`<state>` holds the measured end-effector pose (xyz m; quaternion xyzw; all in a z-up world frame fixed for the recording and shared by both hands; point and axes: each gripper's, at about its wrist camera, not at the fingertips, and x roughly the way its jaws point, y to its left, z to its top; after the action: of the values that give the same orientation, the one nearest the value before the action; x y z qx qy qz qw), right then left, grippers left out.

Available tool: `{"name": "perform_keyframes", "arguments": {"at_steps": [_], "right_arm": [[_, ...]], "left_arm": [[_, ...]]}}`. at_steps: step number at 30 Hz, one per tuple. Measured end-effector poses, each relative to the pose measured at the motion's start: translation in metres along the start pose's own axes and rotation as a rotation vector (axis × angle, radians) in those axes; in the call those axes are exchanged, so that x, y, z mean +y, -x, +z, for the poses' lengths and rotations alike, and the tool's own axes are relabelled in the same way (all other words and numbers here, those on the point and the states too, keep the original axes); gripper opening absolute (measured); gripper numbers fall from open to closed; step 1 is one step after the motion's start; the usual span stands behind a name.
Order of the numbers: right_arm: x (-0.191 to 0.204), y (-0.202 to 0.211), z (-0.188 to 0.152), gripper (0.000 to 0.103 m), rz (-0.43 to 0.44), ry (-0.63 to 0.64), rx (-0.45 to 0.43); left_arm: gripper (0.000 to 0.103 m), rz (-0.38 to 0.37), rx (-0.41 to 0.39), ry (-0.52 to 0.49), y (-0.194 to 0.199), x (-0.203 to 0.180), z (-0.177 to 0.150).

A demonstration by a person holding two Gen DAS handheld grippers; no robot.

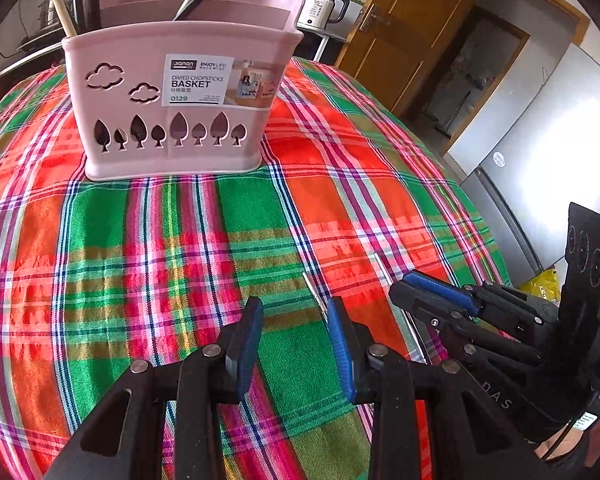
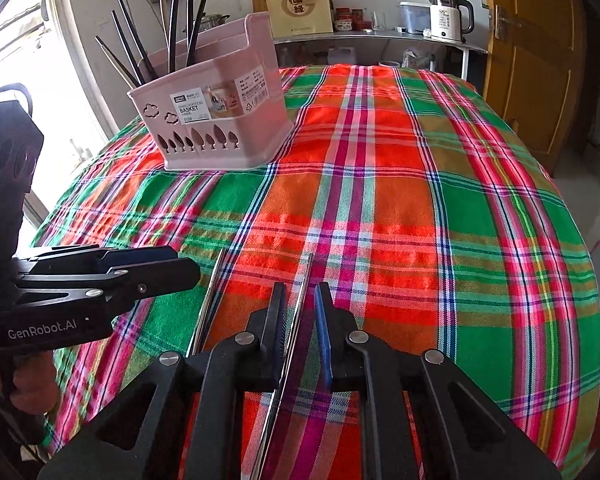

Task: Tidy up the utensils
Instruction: 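Move both grippers back toward the remaining chopsticks on the tablecloth, then close the left gripper on a thin metal chopstick while the right gripper grasps another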

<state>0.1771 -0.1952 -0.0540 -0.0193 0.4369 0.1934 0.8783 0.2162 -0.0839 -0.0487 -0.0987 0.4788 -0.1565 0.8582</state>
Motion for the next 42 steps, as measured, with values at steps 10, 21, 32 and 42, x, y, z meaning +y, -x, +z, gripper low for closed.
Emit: {"name": "perform_keyframes", "arguments": {"at_steps": [10, 21, 32, 42], "right_arm": [[-0.008, 0.001, -0.002, 0.006, -0.021, 0.01, 0.005], [-0.012, 0.005, -0.005, 0.006, -0.034, 0.005, 0.017], [-0.006, -0.009, 0.015, 0.007, -0.059, 0.051, 0.097], [-0.01, -0.017, 0.027, 0.007, -0.021, 0.027, 0.144]], "left_arm": [[0.01, 0.116, -0.016, -0.198, -0.017, -0.04, -0.003], [0.004, 0.188, -0.007, -0.267, 0.01, 0.004, -0.011], [0.005, 0.2, 0.055, -0.27, 0.022, 0.031, -0.007], [0.006, 0.19, 0.117, -0.302, 0.006, 0.025, 0.012]]}}
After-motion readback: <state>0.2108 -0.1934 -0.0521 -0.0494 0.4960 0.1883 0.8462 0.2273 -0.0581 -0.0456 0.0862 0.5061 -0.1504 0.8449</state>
